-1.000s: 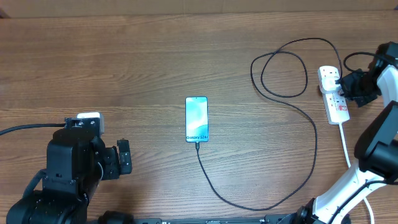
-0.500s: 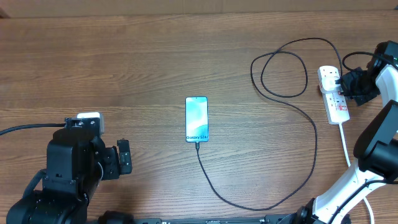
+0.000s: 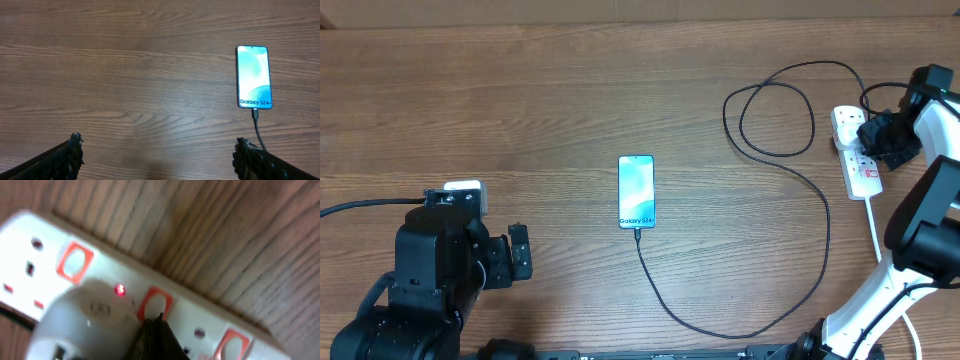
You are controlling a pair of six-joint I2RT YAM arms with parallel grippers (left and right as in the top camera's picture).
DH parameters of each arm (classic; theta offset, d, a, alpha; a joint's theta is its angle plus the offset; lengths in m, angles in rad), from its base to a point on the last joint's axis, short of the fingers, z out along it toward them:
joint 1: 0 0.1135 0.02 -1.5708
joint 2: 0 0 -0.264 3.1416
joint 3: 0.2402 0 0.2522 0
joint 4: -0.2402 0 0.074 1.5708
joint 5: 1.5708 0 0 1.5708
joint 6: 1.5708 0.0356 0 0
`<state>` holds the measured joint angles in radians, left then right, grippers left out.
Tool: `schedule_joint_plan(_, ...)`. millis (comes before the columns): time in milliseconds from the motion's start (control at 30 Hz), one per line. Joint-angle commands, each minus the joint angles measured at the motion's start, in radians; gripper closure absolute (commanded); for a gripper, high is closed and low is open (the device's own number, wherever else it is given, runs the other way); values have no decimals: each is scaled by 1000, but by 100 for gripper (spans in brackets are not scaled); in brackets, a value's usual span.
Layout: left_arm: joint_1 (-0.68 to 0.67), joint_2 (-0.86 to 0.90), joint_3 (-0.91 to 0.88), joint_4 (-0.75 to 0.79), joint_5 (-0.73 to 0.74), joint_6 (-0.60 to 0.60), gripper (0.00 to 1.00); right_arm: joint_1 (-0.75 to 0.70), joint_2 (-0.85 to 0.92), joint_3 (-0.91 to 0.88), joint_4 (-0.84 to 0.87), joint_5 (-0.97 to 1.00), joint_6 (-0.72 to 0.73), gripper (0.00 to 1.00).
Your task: Plug charger to phone and switch on socket
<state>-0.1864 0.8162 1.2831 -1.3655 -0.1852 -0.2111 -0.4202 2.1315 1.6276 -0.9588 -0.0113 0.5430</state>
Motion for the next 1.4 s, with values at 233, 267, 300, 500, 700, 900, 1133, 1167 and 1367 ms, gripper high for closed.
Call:
schedule_joint_plan(233, 3, -127, -5, 1, -16, -18, 0, 43, 8, 229, -321, 182, 76, 96)
schedule_joint_plan(267, 4, -167, -5, 1, -16, -17, 1, 43, -11, 278, -369, 190, 85, 96)
schedule_joint_plan(300, 4, -196, -5, 1, -16, -18, 0, 43, -27, 308, -393, 191, 85, 96)
schedule_joint_plan(500, 80, -375, -4, 0, -16, -18, 0, 43, -201, 418, -478, 112, 89, 96)
schedule_joint_plan(700, 122, -571, -4, 0, -16, -17, 1, 27, -542, 567, -483, -95, 89, 96)
schedule_joint_plan(900, 124, -658, -4, -49, -16, -18, 1, 27, -825, 687, -284, -228, 89, 96)
schedule_joint_plan(1133, 168, -695, -5, -172, -16, -25, 0, 27, -1047, 692, -64, -227, 112, 96)
schedule_joint_plan(1167, 179, -695, -5, -171, -16, -25, 1, 27, -1063, 692, -56, -227, 112, 96)
schedule_joint_plan(1367, 233, -716, -5, -172, -16, -25, 0, 74, -1104, 674, -132, -227, 112, 96)
